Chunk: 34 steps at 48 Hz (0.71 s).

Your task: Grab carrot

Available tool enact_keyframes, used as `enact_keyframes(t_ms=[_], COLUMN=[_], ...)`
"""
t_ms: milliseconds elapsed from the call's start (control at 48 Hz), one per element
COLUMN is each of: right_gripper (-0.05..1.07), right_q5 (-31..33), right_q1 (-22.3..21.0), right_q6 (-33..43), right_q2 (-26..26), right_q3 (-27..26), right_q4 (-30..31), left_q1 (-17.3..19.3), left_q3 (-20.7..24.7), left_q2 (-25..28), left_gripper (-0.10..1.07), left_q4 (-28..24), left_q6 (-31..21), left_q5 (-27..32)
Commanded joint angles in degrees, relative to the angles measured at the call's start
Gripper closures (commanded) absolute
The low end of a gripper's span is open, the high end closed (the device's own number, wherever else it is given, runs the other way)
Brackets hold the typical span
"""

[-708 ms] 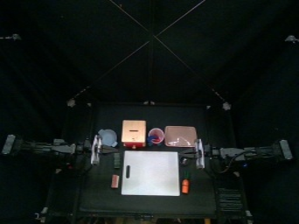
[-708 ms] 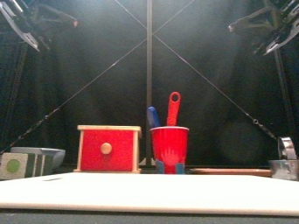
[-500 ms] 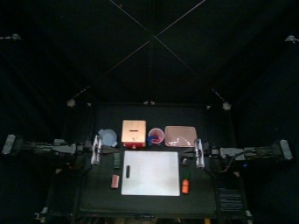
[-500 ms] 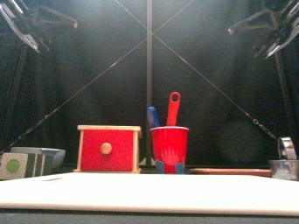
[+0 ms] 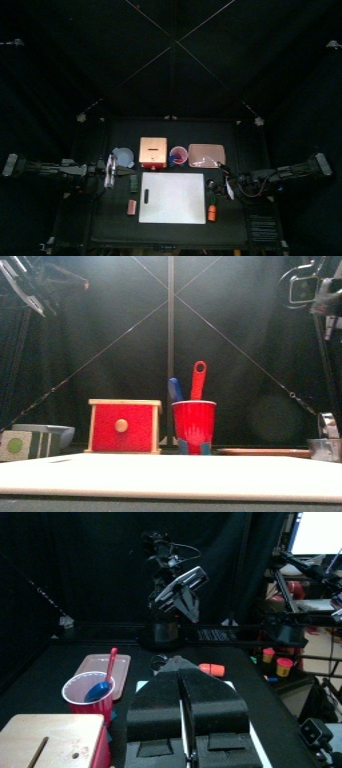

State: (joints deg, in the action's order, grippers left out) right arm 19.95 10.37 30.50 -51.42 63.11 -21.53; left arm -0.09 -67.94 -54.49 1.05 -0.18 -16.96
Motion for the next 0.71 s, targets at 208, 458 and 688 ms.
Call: enact_keyframes(t_ms=[208, 458, 688], right_gripper=[0.85, 0.7, 0.49], right_q5=[12.22, 11.87, 11.51], right_q1=[5.89, 11.43, 14.85], right_q6=[17.14, 30.15, 41.4], right_q2=[5.45, 9.58, 14.5], right_q3=[-3.69, -3.96, -4.04], right_q4=[-2.2, 0.26, 7.56], left_q1=[0.26, 0.35, 0.35], left_q3=[0.18, 0.0, -0.88], left_q2=[0.26, 0.26, 0.26], left_gripper=[0.82, 0.79, 0.79], left_q4=[1.23, 1.23, 1.23], left_q6=[0.0, 0.09, 0.0], left_q5=[-0.62, -0.62, -0.62])
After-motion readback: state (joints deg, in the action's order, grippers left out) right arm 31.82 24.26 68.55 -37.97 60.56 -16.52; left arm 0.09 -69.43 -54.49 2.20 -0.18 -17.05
